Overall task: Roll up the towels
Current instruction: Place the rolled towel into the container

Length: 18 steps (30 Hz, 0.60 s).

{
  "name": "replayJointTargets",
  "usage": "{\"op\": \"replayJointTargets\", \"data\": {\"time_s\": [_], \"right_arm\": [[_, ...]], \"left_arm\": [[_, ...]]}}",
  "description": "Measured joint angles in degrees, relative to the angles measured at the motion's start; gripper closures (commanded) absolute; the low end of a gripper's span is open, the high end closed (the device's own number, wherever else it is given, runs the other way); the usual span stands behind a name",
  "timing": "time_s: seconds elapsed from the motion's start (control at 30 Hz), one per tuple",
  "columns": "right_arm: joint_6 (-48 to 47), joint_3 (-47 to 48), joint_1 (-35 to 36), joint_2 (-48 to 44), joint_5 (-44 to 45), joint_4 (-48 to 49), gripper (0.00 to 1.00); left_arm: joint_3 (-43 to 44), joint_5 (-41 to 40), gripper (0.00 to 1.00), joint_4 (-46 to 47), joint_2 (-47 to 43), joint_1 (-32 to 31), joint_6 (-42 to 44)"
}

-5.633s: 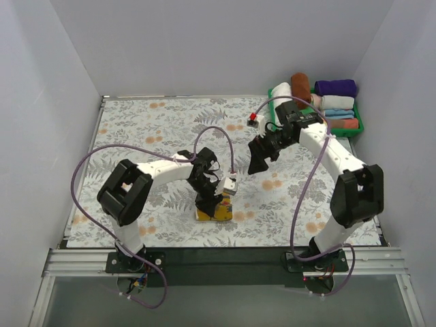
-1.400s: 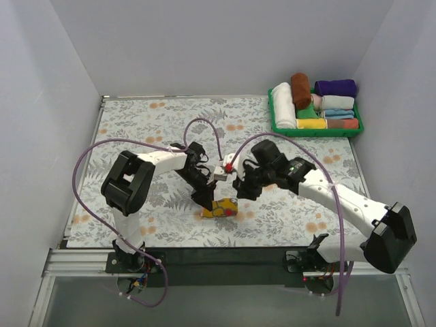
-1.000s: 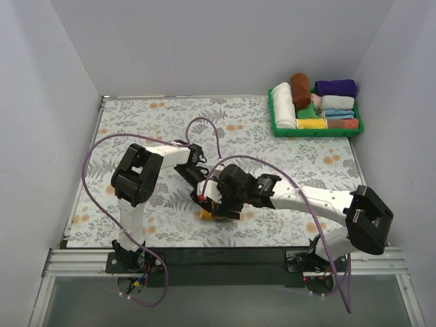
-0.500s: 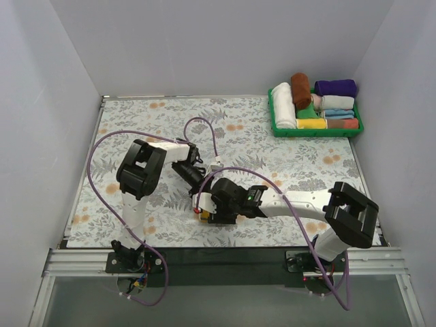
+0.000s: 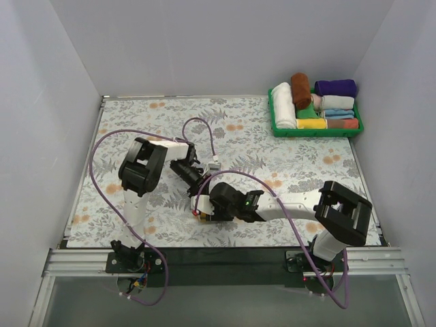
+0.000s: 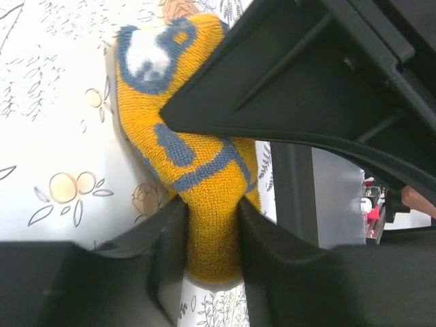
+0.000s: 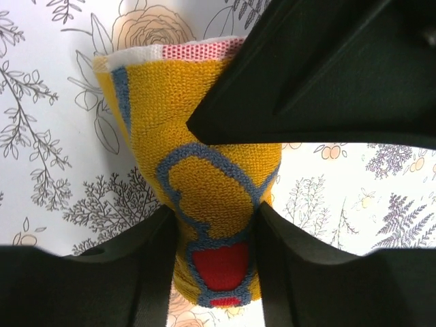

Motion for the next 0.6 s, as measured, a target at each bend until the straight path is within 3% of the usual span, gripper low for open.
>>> {"op": "replayJointTargets", "data": {"time_s": [0.13,0.17,0.57,0.6], "right_arm": [[-0.9,-1.3,0.1,0.2,0.6,3.4,0.87],[-1.0,-1.5,0.1,0.3,0.9,4.2,0.98],[-0.6,-1.6,-1.8,-0.3,-2.4,5.2,0.99],[-0.2,-1.4,-2.4,-0.7,-3.4,3.9,0.99]], "left_arm": [[0.9,-0.5,0.59,-1.4,0.6,0.9,1.1],[1.2,-0.8,0.55,-1.6,0.8,1.2,1.3],[2.9,-5.9,0.39,-2.1,-2.2,11.2,0.8],[3.3,-6.9,0.12,-1.4,-2.8,12.2,0.7]]}}
